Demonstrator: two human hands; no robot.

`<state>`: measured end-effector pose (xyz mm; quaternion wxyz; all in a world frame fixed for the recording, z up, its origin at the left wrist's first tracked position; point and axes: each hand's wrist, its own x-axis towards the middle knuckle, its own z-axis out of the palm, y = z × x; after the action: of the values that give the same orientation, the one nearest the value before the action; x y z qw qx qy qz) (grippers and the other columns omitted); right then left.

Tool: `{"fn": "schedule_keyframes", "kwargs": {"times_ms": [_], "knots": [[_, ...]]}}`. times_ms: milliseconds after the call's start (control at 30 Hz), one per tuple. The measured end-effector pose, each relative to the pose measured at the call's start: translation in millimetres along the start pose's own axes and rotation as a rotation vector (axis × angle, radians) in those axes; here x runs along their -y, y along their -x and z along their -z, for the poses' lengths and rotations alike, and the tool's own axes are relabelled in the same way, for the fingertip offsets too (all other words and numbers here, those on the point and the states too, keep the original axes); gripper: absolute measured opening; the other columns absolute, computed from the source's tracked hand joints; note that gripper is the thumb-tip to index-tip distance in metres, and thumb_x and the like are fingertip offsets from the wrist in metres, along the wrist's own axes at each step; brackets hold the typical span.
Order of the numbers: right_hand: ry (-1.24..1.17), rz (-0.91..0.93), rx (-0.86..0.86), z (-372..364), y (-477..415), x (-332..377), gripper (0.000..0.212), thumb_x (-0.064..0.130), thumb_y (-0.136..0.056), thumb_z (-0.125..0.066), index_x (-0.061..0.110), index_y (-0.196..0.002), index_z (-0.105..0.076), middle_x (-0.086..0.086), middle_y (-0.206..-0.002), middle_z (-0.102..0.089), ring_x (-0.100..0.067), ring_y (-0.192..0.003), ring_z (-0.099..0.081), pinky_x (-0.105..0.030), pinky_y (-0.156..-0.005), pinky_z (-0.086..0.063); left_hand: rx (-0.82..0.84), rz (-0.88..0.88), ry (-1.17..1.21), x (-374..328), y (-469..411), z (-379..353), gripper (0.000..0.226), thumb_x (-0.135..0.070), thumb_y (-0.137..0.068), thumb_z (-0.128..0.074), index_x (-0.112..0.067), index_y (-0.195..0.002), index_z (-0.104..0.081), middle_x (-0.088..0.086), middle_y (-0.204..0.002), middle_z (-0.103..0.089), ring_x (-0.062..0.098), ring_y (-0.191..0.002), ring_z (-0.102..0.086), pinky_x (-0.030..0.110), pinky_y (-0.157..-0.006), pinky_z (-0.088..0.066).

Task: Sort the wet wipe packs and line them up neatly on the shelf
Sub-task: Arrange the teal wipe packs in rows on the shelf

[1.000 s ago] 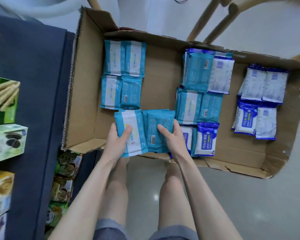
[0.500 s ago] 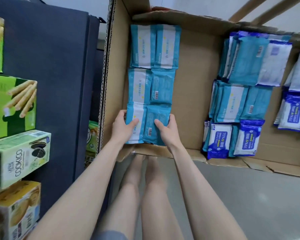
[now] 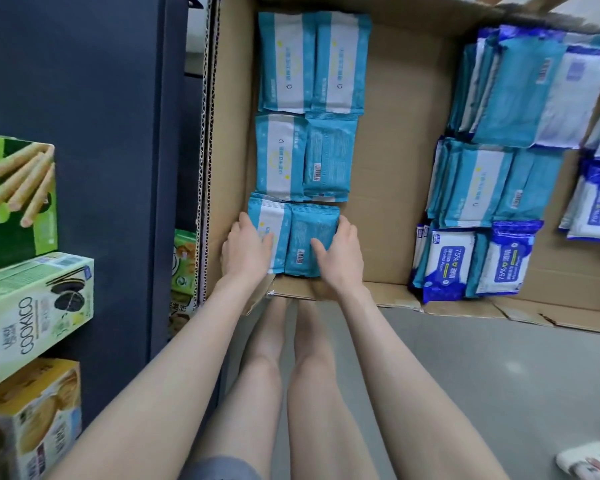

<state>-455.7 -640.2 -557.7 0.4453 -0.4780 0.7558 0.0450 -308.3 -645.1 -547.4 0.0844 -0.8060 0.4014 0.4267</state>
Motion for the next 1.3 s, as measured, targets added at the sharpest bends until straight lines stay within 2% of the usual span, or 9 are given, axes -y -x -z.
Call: {"fn": "schedule_keyframes", "kwargs": {"times_ms": [167, 267, 400, 500, 633, 867, 1000, 1100, 1300], "knots": [[0.11, 0.094, -0.034, 33.5, 14.6, 12.6, 0.044, 0.026, -0.096, -0.051, 0.01, -0.135, -0.041, -0.009, -0.132, -0.045, -0.026, -0.119, -0.043, -0.036, -0.094, -0.038, -0.003, -0.159, -0.089, -6.9, 25.6, 25.9, 0.04, -0.025, -0.097, -0.045, -0.01, -0.134, -0.044, 0.012, -0.131, -0.052, 0.033, -0.117, -0.049, 0.041, -0.091, -0.038], [0.093, 0.193, -0.089, 61.6, 28.4, 17.7, 0.036, 0.022, -0.096, -0.049, 0.009, -0.13, -0.049, -0.007, -0.132, -0.049, -0.025, -0.119, -0.044, -0.032, -0.092, -0.036, -0.035, -0.302, -0.034, -17.8, 40.5, 41.4, 0.038, -0.021, -0.097, -0.047, -0.009, -0.132, -0.049, 0.01, -0.133, -0.053, 0.028, -0.122, -0.048, 0.04, -0.099, -0.037], [0.073, 0.283, -0.191, 104.1, 47.5, 12.7, 0.029, 0.018, -0.095, -0.051, 0.006, -0.121, -0.056, -0.008, -0.125, -0.055, -0.027, -0.112, -0.047, -0.03, -0.09, -0.033, -0.1, -0.464, 0.041, -45.0, 61.8, 54.0, 0.031, -0.018, -0.095, -0.051, -0.007, -0.123, -0.057, 0.008, -0.123, -0.058, 0.026, -0.116, -0.052, 0.039, -0.099, -0.04], [0.022, 0.284, -0.248, 132.4, 58.3, -1.7, 0.027, 0.018, -0.095, -0.052, 0.006, -0.119, -0.058, -0.007, -0.122, -0.057, -0.025, -0.112, -0.049, -0.032, -0.093, -0.037, -0.133, -0.554, 0.052, -70.2, 80.7, 53.0, 0.028, -0.017, -0.095, -0.054, -0.006, -0.12, -0.059, 0.008, -0.12, -0.061, 0.025, -0.114, -0.053, 0.038, -0.099, -0.039], [-0.033, 0.248, -0.306, 166.1, 68.3, -37.0, 0.022, 0.018, -0.095, -0.052, 0.008, -0.113, -0.06, -0.005, -0.114, -0.059, -0.022, -0.107, -0.051, -0.025, -0.085, -0.035, -0.115, -0.605, 0.083, -104.8, 104.1, 27.8, 0.025, -0.017, -0.094, -0.055, -0.007, -0.116, -0.061, 0.007, -0.113, -0.063, 0.025, -0.108, -0.056, 0.042, -0.094, -0.043], [-0.065, 0.184, -0.22, 214.7, 60.5, -137.4, 0.02, 0.015, -0.096, -0.051, 0.006, -0.111, -0.06, -0.005, -0.112, -0.061, -0.021, -0.107, -0.053, -0.023, -0.084, -0.035, -0.066, -0.53, 0.134, -165.1, 141.8, -75.3, 0.019, -0.017, -0.092, -0.057, -0.009, -0.109, -0.062, 0.006, -0.103, -0.064, 0.026, -0.098, -0.059, 0.043, -0.087, -0.047], [-0.045, 0.197, -0.137, 231.4, 37.6, -183.6, 0.021, 0.017, -0.096, -0.051, 0.007, -0.112, -0.06, -0.005, -0.113, -0.061, -0.021, -0.108, -0.054, -0.023, -0.083, -0.035, -0.057, -0.41, 0.221, -196.4, 157.5, -127.7, 0.02, -0.016, -0.092, -0.056, -0.01, -0.11, -0.062, 0.005, -0.108, -0.064, 0.023, -0.101, -0.058, 0.036, -0.091, -0.045], [-0.038, 0.203, -0.083, 237.9, 22.6, -202.7, 0.022, 0.017, -0.096, -0.05, 0.007, -0.114, -0.06, -0.006, -0.115, -0.061, -0.022, -0.11, -0.053, -0.026, -0.087, -0.037, -0.062, -0.332, 0.26, -210.9, 159.1, -149.2, 0.022, -0.014, -0.092, -0.056, -0.009, -0.113, -0.062, 0.004, -0.11, -0.064, 0.02, -0.101, -0.058, 0.027, -0.089, -0.041], [-0.013, 0.191, -0.053, 240.4, -1.8, -225.8, 0.024, 0.017, -0.095, -0.052, 0.006, -0.115, -0.059, -0.009, -0.118, -0.056, -0.025, -0.109, -0.049, -0.026, -0.084, -0.034, -0.082, -0.136, 0.291, -220.5, 148.9, -177.3, 0.033, -0.018, -0.093, -0.057, -0.01, -0.124, -0.053, 0.005, -0.122, -0.054, 0.02, -0.111, -0.052, 0.029, -0.092, -0.04]]}}
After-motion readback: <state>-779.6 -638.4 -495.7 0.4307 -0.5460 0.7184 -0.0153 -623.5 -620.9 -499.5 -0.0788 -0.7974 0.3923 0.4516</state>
